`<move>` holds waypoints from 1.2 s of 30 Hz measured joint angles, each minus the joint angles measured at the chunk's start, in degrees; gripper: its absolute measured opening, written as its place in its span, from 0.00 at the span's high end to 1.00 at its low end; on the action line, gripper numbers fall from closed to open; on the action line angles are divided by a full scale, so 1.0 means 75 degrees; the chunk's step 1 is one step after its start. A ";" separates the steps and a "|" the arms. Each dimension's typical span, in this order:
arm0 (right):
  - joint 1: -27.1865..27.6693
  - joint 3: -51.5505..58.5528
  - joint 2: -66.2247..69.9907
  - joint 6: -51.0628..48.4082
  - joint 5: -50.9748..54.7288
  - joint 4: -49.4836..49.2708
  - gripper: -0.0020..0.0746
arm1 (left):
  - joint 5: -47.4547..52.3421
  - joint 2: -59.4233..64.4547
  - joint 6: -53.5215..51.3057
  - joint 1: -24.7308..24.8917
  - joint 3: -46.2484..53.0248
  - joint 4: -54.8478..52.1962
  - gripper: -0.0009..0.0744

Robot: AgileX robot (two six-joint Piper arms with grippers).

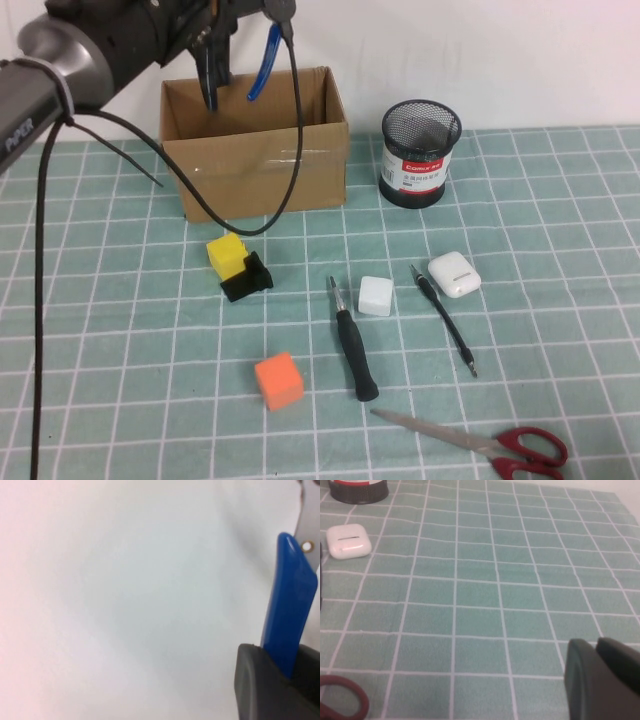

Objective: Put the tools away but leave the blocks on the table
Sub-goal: Place the Pliers into the box

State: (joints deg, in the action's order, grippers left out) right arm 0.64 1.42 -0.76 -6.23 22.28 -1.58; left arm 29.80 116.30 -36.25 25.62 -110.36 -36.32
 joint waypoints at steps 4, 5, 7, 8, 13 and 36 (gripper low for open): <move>0.0000 0.0000 0.0000 0.0000 0.0000 0.0000 0.99 | -0.0280 0.0124 -0.0018 0.0000 0.0000 -0.0428 0.89; 0.0000 0.0000 0.0000 0.0000 0.0000 0.0000 0.99 | -0.0294 0.0183 -0.0018 0.0000 0.0000 -0.0493 0.89; 0.0000 0.0000 0.0000 0.0000 0.0000 0.0000 0.99 | -0.0294 0.0310 -0.0018 0.0000 0.0000 -0.0540 0.89; 0.0000 0.0000 0.0000 0.0000 0.0000 0.0000 0.99 | -0.0294 0.0384 -0.0018 -0.0018 0.0000 -0.0540 0.89; 0.0000 0.0000 0.0000 0.0000 0.0000 0.0000 0.99 | -0.0278 0.0710 0.0007 -0.0079 0.0000 -0.0560 0.89; 0.0000 0.0000 0.0000 0.0000 0.0000 0.0000 0.99 | 0.0874 0.0881 0.0088 -0.0108 -0.0061 0.0630 0.83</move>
State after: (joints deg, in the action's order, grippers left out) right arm 0.64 1.42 -0.76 -6.23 22.28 -1.58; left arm 36.35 122.91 -35.60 24.81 -110.81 -31.59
